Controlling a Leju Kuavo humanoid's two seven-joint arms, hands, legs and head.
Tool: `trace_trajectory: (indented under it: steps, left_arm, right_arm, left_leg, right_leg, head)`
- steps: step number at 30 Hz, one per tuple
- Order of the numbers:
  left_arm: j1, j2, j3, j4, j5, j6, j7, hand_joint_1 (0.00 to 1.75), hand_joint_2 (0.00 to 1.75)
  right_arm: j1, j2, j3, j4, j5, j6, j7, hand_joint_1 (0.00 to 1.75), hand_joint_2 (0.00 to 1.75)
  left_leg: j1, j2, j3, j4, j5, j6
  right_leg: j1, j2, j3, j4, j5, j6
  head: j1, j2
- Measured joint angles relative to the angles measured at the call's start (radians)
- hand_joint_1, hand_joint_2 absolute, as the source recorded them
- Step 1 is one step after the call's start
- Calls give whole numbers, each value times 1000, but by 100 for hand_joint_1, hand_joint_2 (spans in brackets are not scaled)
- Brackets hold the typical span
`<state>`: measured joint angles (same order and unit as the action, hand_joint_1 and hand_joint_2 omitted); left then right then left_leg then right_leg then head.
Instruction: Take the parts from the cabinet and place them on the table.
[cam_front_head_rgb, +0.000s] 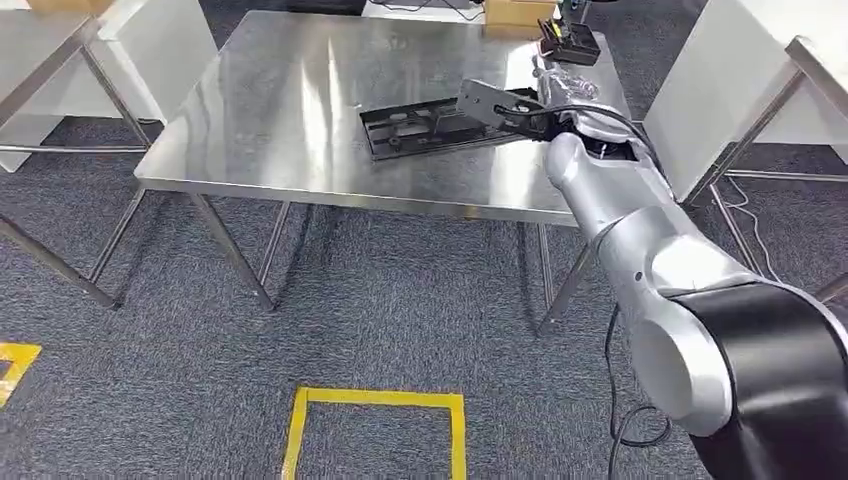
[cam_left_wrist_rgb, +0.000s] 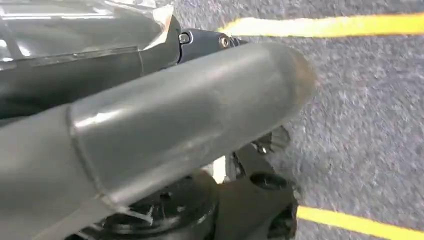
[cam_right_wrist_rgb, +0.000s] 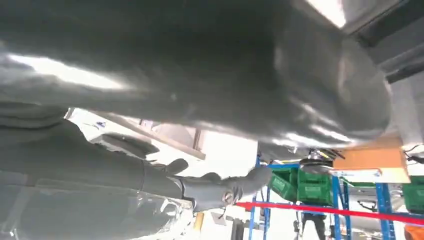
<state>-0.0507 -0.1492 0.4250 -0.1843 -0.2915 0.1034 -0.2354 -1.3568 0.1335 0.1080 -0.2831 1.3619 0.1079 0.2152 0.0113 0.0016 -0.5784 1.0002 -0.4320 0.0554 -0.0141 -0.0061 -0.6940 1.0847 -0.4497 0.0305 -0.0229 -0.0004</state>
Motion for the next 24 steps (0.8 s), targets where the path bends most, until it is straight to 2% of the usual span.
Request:
trace_trajectory:
  steps: [1, 2, 3, 4, 5, 6, 7, 8, 9, 10, 12, 13, 14, 15, 16, 17, 18, 19, 20, 21, 22, 23, 24]
  left_arm:
    - [0, -1, 0, 0, -1, 0, 0, 0, 0]
    - [0, 0, 1, 0, -1, 0, 0, 0, 0]
    - [0, -1, 2, 0, -1, 0, 0, 0, 0]
    - [1, -2, 3, 0, -1, 0, 0, 0, 0]
    - [1, -2, 6, 0, -1, 0, 0, 0, 0]
    - [1, -3, 6, 0, -1, 1, -1, 0, 0]
    - [1, -4, 7, 0, -1, 2, -2, 0, 0]
    - [1, -10, 8, 0, -1, 5, -3, 0, 0]
    - [1, -13, 9, 0, -1, 9, -3, 0, 0]
    - [0, -14, 13, 0, 0, 16, -3, 0, 0]
    - [0, -15, 15, 0, 1, 21, -2, 0, 0]
    - [1, -16, 18, 0, 1, 24, -2, 0, 0]
    - [1, -14, 21, 0, 2, 27, -2, 0, 0]
    - [3, -15, 24, 0, 3, 29, -2, 0, 0]
    - [4, -15, 26, 0, 3, 29, -2, 0, 0]
    - [4, -14, 29, 0, 3, 31, -2, 0, 0]
    - [3, -13, 32, 0, 3, 32, -3, 0, 0]
    - [4, -13, 33, 0, 3, 33, -3, 0, 0]
    - [4, -13, 34, 0, 3, 33, -3, 0, 0]
    - [4, -12, 37, 0, 3, 33, -3, 0, 0]
    - [4, -12, 40, 0, 3, 34, -3, 0, 0]
    - [3, -17, 40, 0, 3, 34, -4, 0, 0]
    - [1, -21, 40, 0, 2, 33, -5, 0, 0]
  right_arm:
    - [6, -6, 0, 0, 1, -5, -1, 0, 0]
    - [18, -11, 0, 2, 3, -6, -2, 0, 0]
    - [33, -14, 0, 3, 5, -8, -3, 0, 0]
    - [49, -17, 0, 4, 8, -10, -3, 0, 0]
    - [66, -17, 0, 5, 10, -12, -3, 0, 0]
    - [74, -18, 0, 5, 11, -14, -3, 0, 0]
    - [79, -18, 0, 5, 11, -17, -3, 0, 0]
    - [79, -18, 0, 4, 12, -23, -2, 0, 0]
    - [79, -15, 0, 2, 14, -32, -1, 0, 0]
    - [83, -14, 0, 2, 15, -49, 0, 0, 0]
    - [95, -14, 0, 3, 16, -66, 2, 0, 0]
    - [106, -13, 0, 3, 18, -74, 3, 0, 0]
    - [116, -10, 0, 3, 21, -84, 5, 0, 0]
    - [131, -5, 0, 4, 21, -93, 8, 0, 0]
    - [151, -2, 0, 5, 21, -101, 9, 0, 0]
    - [178, 0, 0, 7, 20, -113, 9, 0, 0]
    - [204, 1, -1, 9, 18, -122, 10, 0, 0]
    - [237, 1, -2, 11, 15, -132, 10, 0, 0]
    - [262, 1, -4, 14, 14, -139, 10, 0, 0]
    - [285, 0, -6, 16, 14, -146, 10, 0, 0]
    - [297, 0, -7, 16, 14, -150, 10, 0, 0]
    - [300, 0, -7, 16, 14, -150, 10, 0, 0]
    - [300, -2, -8, 16, 14, -151, 10, 0, 0]
  left_leg:
    - [-1, 0, -14, 0, 11, 3]
    - [-2, 0, -33, 1, 25, 5]
    - [-3, 0, -47, 1, 36, 5]
    - [-5, 0, -60, 2, 47, 5]
    - [-8, 0, -74, 2, 58, 5]
    - [-11, -1, -84, 2, 67, 5]
    - [-15, -1, -95, 2, 78, 5]
    - [-13, 0, -102, 3, 88, 3]
    - [-20, 1, -110, 4, 95, -5]
    - [-12, 4, -111, -3, 110, -11]
    - [-5, 4, -109, -19, 133, -23]
    - [-7, 2, -115, -28, 135, -29]
    - [-4, -2, -123, -17, 103, -36]
    - [-2, -5, -133, 29, 41, -39]
    - [2, -6, -148, 100, -14, -46]
    - [8, -6, -173, 196, -63, -56]
    - [13, -5, -189, 265, -87, -65]
    - [20, -5, -188, 302, -85, -74]
    - [27, -4, -167, 291, -61, -82]
    - [34, -4, -123, 238, -23, -94]
    - [43, -2, -61, 154, 4, -106]
    - [53, -1, -8, 64, -18, -126]
    - [40, -8, 13, 33, -47, -126]
  right_leg:
    - [0, 1, -23, 75, -46, -4]
    - [0, 1, -51, 173, -92, -4]
    - [2, 2, -59, 233, -107, 3]
    - [2, 2, -49, 251, -100, 11]
    - [6, 2, -13, 224, -75, 19]
    - [7, 2, 26, 176, -53, 22]
    - [13, 3, 87, 88, -33, 17]
    - [25, 6, 161, -21, -41, -6]
    - [30, 3, 210, -91, -67, -23]
    - [33, 4, 209, -105, -64, -16]
    - [38, 4, 194, -117, -46, -27]
    - [13, 0, 198, -144, -22, -37]
    - [9, -4, 200, -148, -8, -36]
    - [4, -5, 189, -147, 6, -53]
    - [3, -7, 180, -147, 12, -52]
    - [2, -10, 169, -147, 21, -51]
    - [1, -11, 160, -145, 29, -46]
    - [-3, -14, 149, -144, 38, -38]
    - [-8, -15, 137, -141, 46, -33]
    - [-17, -16, 119, -130, 51, -25]
    - [-26, -17, 101, -113, 54, -20]
    - [-24, -17, 81, -90, 55, -17]
    - [-15, -14, 56, -77, 59, -10]
  head:
    - [-1, 0]
    - [1, 0]
    - [2, 0]
    - [2, 0]
    - [2, 0]
    - [3, 0]
    - [3, 0]
    - [2, 0]
    - [0, 0]
    - [-1, 0]
    - [2, 0]
    - [2, 0]
    - [2, 0]
    - [0, 0]
    - [-6, 0]
    - [-3, 0]
    - [-5, 0]
    - [-4, 0]
    - [-4, 0]
    - [-3, 0]
    - [-5, 0]
    - [-6, 0]
    - [-21, 0]
